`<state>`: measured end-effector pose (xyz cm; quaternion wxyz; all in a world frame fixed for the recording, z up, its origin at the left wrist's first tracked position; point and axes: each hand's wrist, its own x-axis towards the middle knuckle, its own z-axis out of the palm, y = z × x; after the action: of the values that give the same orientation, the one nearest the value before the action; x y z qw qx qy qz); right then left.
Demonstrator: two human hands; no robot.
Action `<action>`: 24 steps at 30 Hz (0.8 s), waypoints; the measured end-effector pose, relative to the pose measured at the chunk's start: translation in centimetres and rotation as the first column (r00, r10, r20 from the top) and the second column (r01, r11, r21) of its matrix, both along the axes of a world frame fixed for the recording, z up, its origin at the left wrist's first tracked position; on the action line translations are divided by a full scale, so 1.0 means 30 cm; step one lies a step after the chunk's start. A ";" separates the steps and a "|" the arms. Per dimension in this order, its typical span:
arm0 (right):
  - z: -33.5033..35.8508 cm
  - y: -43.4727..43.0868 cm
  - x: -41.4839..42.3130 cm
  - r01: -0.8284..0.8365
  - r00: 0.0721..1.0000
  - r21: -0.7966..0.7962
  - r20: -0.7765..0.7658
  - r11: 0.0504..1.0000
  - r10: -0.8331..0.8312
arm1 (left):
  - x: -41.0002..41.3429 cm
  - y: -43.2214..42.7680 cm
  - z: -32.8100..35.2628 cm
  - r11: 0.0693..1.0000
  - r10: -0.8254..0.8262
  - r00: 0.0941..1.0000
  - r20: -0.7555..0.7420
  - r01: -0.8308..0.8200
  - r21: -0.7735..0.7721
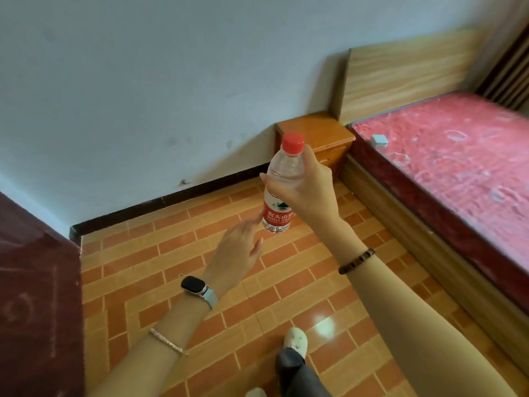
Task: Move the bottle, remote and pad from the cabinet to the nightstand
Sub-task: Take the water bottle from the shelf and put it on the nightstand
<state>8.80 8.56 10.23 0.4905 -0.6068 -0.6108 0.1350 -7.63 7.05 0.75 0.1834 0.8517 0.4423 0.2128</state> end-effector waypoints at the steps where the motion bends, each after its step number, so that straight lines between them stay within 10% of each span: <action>1: -0.003 0.020 0.039 0.024 1.000 0.003 -0.008 1.000 -0.024 | 0.034 0.035 -0.003 1.000 -0.029 1.000 -0.006 0.029 0.003; 24: -0.002 0.741 0.864 0.176 0.984 0.069 -0.007 0.982 -0.176 | 0.832 0.843 0.019 0.971 -0.240 0.967 0.089 0.238 0.032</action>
<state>34.72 30.79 10.15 0.5216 -0.6409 -0.5588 0.0701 17.33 32.35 1.31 0.2190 0.8900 0.3252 0.2327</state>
